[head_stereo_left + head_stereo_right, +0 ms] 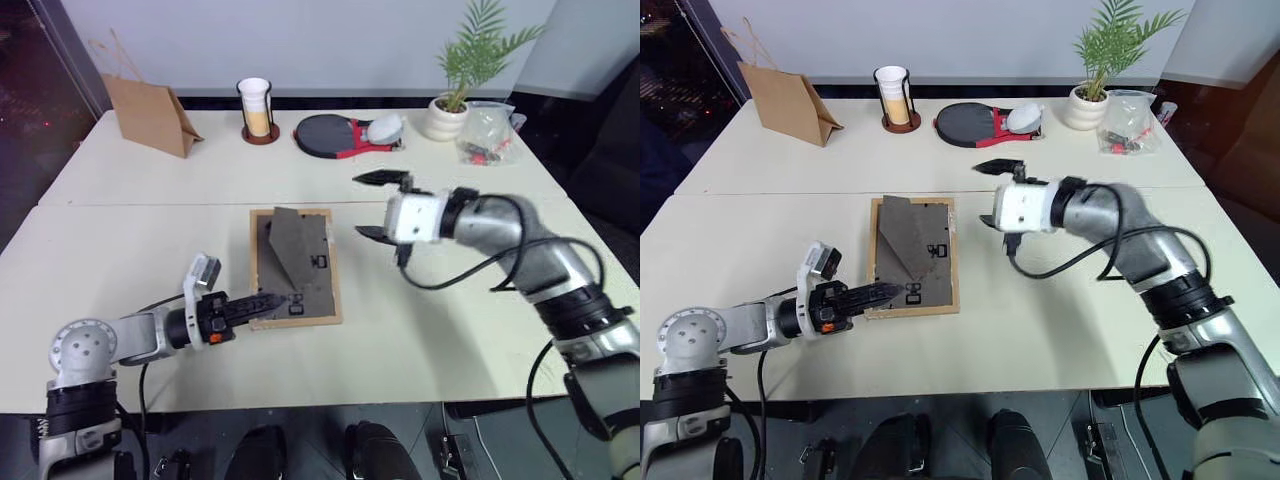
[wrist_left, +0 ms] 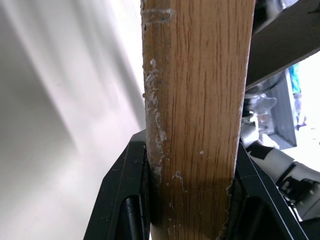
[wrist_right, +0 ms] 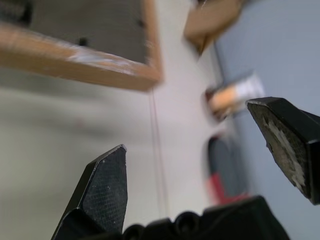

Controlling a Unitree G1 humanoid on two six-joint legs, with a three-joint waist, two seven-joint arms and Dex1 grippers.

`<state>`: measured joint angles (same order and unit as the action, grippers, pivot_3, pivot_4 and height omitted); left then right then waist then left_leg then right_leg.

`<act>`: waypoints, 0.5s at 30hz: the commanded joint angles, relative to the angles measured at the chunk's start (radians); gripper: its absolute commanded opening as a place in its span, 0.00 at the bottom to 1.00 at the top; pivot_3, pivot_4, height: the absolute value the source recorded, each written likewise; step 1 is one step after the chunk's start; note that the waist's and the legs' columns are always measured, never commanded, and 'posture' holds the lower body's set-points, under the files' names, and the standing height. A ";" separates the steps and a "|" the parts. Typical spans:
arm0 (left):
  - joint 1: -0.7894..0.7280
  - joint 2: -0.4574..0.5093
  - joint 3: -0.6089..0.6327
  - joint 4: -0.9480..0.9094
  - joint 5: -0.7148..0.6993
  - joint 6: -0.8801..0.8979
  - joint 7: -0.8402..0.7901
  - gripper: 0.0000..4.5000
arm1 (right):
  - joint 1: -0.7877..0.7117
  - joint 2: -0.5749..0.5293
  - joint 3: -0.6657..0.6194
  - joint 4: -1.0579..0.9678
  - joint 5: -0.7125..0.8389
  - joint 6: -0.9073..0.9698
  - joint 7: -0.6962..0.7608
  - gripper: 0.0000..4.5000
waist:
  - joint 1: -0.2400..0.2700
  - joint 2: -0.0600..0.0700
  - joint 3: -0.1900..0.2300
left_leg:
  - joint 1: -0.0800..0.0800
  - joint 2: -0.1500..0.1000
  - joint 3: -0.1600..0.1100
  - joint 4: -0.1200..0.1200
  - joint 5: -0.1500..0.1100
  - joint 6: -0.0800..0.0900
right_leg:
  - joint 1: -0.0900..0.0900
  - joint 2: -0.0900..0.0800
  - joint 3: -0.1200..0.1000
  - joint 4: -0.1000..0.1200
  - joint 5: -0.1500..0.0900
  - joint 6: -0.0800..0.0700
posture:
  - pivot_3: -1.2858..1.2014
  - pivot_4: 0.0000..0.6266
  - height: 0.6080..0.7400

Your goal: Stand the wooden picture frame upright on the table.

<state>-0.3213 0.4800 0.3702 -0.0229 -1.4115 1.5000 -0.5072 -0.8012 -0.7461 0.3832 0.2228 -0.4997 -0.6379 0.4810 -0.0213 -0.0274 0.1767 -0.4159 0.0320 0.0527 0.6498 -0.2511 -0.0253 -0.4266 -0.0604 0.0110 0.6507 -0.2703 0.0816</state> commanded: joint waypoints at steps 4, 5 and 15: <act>-0.035 0.013 -0.009 -0.020 -0.180 -0.032 0.119 0.23 | -0.056 0.071 0.020 0.114 -0.243 -0.246 -0.321 0.99 | 0.003 0.000 0.000 | 0.000 0.000 0.000 0.000 0.001 -0.002 | 0.000 0.000 0.000 0.000 0.000 0.000 | 0.52 0.24 1.00; -0.036 0.016 -0.015 -0.021 -0.202 -0.040 0.139 0.23 | -0.064 0.082 0.024 0.126 -0.265 -0.258 -0.350 0.99 | 0.003 0.000 0.000 | 0.000 0.000 0.000 0.000 0.001 -0.002 | 0.000 0.000 0.000 0.000 0.000 0.000 | 0.52 0.24 1.00; 0.008 0.068 -0.102 -0.059 -0.376 -0.149 0.263 0.23 | -0.132 0.142 0.058 0.228 -0.363 -0.307 -0.459 0.59 | 0.002 0.000 0.000 | 0.001 0.000 0.000 0.001 0.001 -0.002 | 0.001 0.000 0.000 0.000 0.000 0.000 | 0.52 0.24 1.00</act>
<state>-0.3134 0.5391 0.2727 -0.0432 -1.7254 1.3792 -0.2493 -0.9039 -0.6066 0.4501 0.4578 -0.8627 -0.9343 0.0414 -0.0193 -0.0275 0.1767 -0.4152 0.0320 0.0523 0.6503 -0.2497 -0.0277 -0.4253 -0.0605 0.0111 0.6511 -0.2701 0.0818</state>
